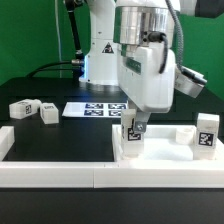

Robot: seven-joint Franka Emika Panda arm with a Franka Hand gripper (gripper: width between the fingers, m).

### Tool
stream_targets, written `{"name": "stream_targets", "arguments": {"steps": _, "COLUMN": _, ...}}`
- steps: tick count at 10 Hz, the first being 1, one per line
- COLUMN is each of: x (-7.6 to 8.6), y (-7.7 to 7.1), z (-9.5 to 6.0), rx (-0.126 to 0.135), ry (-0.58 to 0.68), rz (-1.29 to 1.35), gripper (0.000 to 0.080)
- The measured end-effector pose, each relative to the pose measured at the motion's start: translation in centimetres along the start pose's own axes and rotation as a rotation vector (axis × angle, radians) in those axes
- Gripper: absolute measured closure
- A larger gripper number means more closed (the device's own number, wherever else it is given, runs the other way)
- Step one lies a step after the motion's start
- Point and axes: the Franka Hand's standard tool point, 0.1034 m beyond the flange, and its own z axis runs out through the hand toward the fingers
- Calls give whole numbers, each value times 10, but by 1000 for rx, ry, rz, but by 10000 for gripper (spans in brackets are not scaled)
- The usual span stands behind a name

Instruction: Assemble square table

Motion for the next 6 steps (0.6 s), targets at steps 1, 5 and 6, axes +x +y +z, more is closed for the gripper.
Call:
{"name": "stream_targets", "arguments": {"steps": 1, "x": -1, "y": 0, "z": 0, "rx": 1, "ry": 0, "rz": 52, "gripper": 511}}
{"name": "stream_targets", "arguments": {"steps": 5, "x": -16, "y": -6, "z": 2, "rx": 59, "ry": 12, "rz": 543, "gripper": 509}}
{"name": "stream_targets", "arguments": {"steps": 6, "x": -16, "y": -6, "z": 2, "rx": 49, "ry": 22, "rz": 545, "gripper": 509}}
